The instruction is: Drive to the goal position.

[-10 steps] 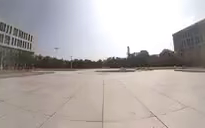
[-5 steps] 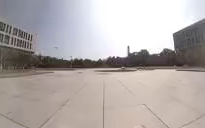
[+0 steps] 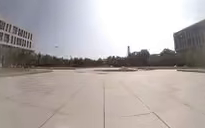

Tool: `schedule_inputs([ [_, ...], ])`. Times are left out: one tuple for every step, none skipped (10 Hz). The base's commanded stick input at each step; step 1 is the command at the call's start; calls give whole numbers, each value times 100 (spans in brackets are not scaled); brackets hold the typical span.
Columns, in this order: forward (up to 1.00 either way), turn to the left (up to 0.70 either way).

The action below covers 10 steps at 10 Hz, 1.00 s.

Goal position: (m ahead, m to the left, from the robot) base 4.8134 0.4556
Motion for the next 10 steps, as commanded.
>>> schedule_inputs([
  [60,0],
  [60,0],
  [60,0],
  [59,0],
  [59,0],
  [58,0],
  [56,0],
  [56,0],
  [55,0],
  [55,0],
])
